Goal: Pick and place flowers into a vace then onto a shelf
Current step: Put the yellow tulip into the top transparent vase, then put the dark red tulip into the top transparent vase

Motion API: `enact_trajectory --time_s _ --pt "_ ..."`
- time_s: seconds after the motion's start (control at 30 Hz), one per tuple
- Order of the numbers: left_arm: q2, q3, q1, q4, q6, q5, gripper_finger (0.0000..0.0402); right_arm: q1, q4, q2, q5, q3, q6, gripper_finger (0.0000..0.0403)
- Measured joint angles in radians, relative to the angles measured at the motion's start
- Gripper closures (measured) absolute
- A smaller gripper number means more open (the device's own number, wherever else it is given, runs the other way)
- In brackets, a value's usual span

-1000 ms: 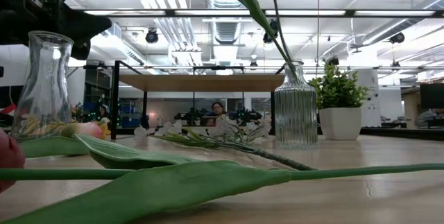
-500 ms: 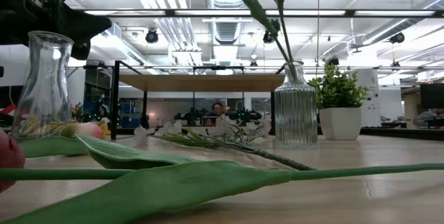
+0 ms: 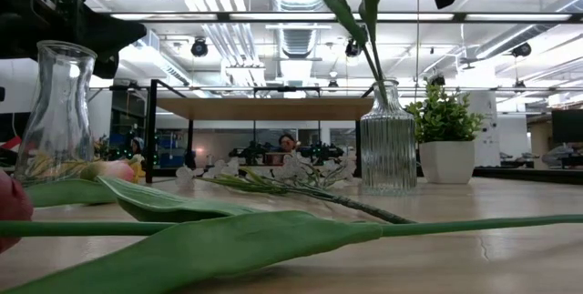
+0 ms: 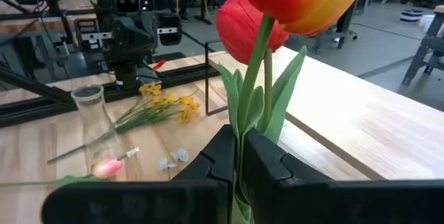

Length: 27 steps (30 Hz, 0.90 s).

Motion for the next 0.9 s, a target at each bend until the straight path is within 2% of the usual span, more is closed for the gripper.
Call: enact_trajectory --time_s 0.17,0.4,0.6,0.73,0.9 --pt "0.0 0.0 0.0 0.0 0.0 0.0 0.0398 0.0 -0.011 0.0 -0.001 0.0 -0.015 0.0361" --pt "0.0 0.0 0.0 0.0 0.0 0.0 0.0398 0.006 -0.022 -0.011 -0.002 0.0 -0.012 0.0265" --pt "0.0 0.0 0.0 0.0 0.0 0.0 0.0398 0.055 -0.069 -0.073 -0.003 0.0 -0.038 0.0194" --pt "0.0 0.0 0.0 0.0 0.0 0.0 0.0398 0.095 -0.165 -0.131 -0.003 0.0 0.027 0.0174" --pt "0.0 0.0 0.0 0.0 0.0 0.0 0.0398 0.151 -0.256 -0.2 -0.004 0.0 0.146 0.0171"
